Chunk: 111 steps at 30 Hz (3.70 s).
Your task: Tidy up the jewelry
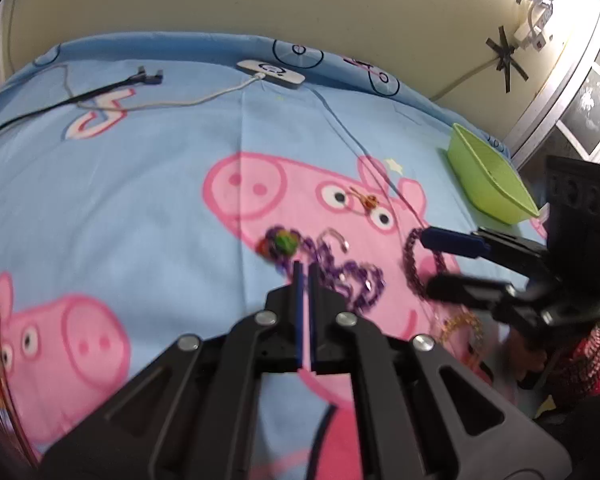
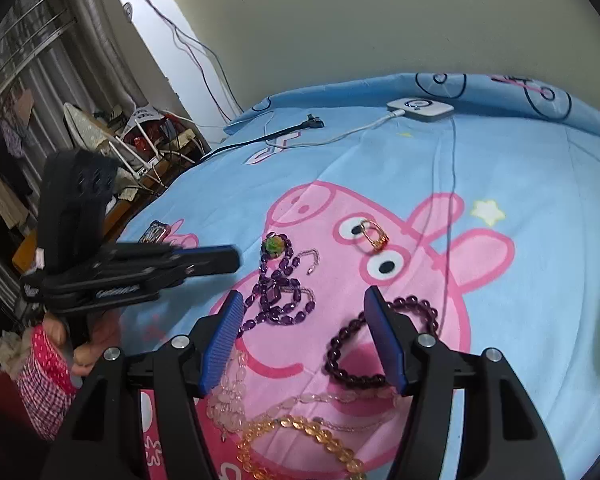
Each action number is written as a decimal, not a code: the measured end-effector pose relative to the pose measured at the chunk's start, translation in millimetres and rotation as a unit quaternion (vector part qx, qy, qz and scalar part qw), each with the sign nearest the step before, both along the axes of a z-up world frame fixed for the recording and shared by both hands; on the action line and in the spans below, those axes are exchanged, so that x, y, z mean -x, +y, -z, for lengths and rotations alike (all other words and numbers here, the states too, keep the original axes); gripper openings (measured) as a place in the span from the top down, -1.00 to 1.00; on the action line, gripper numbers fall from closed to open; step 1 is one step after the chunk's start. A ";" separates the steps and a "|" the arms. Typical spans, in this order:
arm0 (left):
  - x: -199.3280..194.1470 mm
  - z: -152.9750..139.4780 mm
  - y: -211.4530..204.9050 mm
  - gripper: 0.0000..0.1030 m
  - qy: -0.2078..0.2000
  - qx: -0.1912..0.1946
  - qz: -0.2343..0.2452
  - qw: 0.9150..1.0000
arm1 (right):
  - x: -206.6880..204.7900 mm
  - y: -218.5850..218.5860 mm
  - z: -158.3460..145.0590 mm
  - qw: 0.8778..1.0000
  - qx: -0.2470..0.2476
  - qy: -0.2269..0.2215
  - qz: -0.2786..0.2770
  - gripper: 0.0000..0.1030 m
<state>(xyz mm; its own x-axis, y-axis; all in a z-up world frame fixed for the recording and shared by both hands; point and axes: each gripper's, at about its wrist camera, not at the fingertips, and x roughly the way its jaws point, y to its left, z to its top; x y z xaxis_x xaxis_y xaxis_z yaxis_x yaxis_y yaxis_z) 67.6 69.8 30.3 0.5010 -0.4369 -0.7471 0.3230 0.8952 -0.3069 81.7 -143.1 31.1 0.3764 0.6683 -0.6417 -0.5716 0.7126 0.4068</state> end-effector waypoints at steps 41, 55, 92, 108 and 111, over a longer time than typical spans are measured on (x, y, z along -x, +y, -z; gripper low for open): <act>-24.0 7.0 -19.1 0.70 -0.051 -0.088 0.053 0.993 | -13.4 -15.6 11.8 0.999 -0.039 0.032 0.009 0.16; -26.4 -24.6 18.1 0.70 -0.031 0.095 0.027 0.995 | -16.4 -12.4 -0.2 0.999 0.021 -0.023 0.012 0.16; -3.7 -52.4 -128.9 0.70 -0.090 0.016 0.149 0.985 | 14.9 -137.0 -34.2 0.987 -0.041 -0.066 0.141 1.00; -73.6 -41.9 -295.0 0.69 -0.022 0.016 0.226 0.974 | 7.0 -261.1 -14.0 0.943 -0.099 -0.066 0.310 0.62; -81.1 -44.4 -287.3 0.69 -0.010 0.042 0.211 0.977 | 17.8 -279.0 -22.0 0.928 -0.122 -0.095 0.340 0.46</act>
<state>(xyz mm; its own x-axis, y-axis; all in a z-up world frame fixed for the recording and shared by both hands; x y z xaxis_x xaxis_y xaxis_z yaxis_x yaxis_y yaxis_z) 148.7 -217.5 74.7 0.2776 -0.6676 -0.6908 0.6644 0.6528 -0.3638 63.9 -422.1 53.1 0.8549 0.3519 -0.3811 -0.1024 0.8347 0.5411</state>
